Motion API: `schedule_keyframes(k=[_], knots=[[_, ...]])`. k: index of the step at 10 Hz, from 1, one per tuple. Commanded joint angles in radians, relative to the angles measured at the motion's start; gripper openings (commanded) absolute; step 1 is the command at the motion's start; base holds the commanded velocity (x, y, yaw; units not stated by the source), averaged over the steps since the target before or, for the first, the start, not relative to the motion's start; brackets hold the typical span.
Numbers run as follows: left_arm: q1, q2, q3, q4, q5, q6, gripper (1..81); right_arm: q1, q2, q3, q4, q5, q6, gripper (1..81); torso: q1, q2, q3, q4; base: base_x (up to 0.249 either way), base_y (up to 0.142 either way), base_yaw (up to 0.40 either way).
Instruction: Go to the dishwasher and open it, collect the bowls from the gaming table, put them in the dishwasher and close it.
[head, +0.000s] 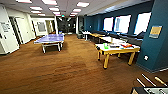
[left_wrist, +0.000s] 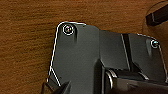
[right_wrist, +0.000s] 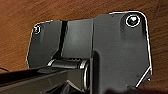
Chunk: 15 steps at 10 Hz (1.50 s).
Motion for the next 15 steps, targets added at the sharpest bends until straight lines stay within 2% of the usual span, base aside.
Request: schedule_keyframes(k=[1, 15], knots=[[-0.045, 0.0, -0.002, 0.0, 0.045, -0.001, 81.1, 0.052, -0.001, 0.003, -0.006, -0.047, -0.002, 81.1, 0.0, 0.0, 0.0, 0.0, 0.158, 0.0, 0.0], [-0.039, -0.003, -0.002, 0.0, 0.042, -0.001, 81.1, 0.052, 0.0, 0.003, -0.006, -0.047, -0.002, 81.1, -0.001, 0.0, 0.0, 0.0, 0.162, 0.0, 0.0]])
